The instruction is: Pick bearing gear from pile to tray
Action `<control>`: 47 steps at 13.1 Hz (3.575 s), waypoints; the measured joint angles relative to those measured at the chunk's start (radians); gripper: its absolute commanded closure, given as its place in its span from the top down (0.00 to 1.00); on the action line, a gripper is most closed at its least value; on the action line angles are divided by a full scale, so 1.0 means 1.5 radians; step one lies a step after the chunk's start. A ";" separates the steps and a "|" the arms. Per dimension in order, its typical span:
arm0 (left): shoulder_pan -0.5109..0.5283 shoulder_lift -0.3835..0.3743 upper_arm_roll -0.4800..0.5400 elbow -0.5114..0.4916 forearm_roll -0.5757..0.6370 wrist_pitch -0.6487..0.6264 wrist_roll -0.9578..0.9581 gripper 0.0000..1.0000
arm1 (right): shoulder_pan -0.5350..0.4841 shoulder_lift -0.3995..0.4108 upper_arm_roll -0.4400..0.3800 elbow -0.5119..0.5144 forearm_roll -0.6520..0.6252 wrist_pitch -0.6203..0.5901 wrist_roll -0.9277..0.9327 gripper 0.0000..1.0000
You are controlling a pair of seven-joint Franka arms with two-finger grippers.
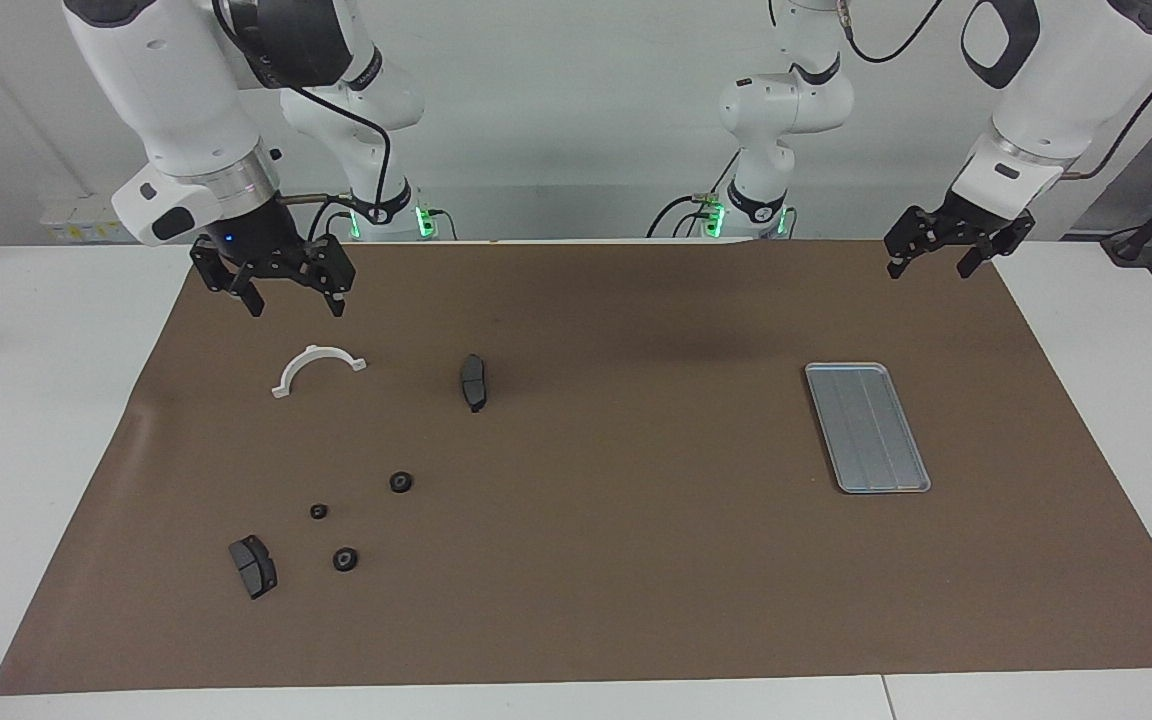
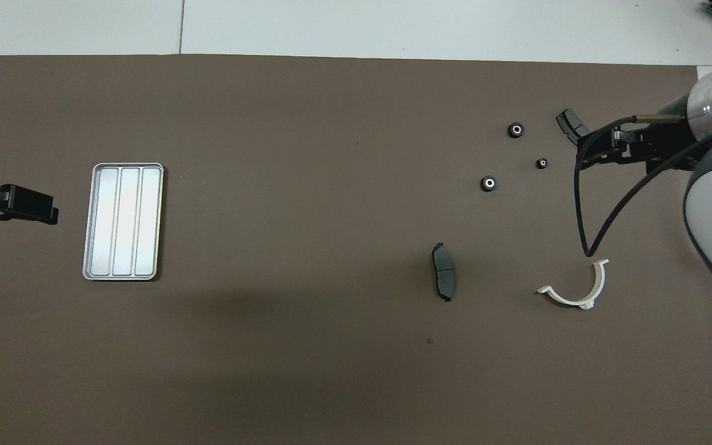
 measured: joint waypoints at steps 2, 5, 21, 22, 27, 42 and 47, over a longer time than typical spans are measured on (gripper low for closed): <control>0.000 0.000 0.000 0.000 0.000 0.000 0.000 1.00 | 0.000 0.000 0.000 0.000 0.000 0.000 0.000 1.00; 0.000 0.000 0.000 0.000 0.000 0.000 0.000 1.00 | -0.002 0.001 -0.001 -0.003 0.000 0.009 0.000 1.00; 0.000 0.000 0.000 0.000 0.000 0.000 0.000 1.00 | 0.033 0.298 0.001 -0.056 -0.001 0.382 0.003 1.00; 0.000 0.000 0.000 0.000 0.000 0.000 0.000 1.00 | 0.037 0.310 0.001 -0.058 -0.001 0.387 0.009 0.99; 0.000 0.000 0.000 0.000 0.000 0.000 0.000 1.00 | 0.039 0.306 -0.002 -0.107 0.000 0.387 0.050 0.78; 0.000 0.000 0.000 0.000 0.000 0.000 0.000 1.00 | 0.049 0.286 -0.002 -0.126 -0.001 0.353 0.065 0.00; 0.000 0.000 0.000 0.000 0.000 0.000 0.000 1.00 | 0.088 0.259 0.039 -0.071 -0.001 0.357 0.065 0.00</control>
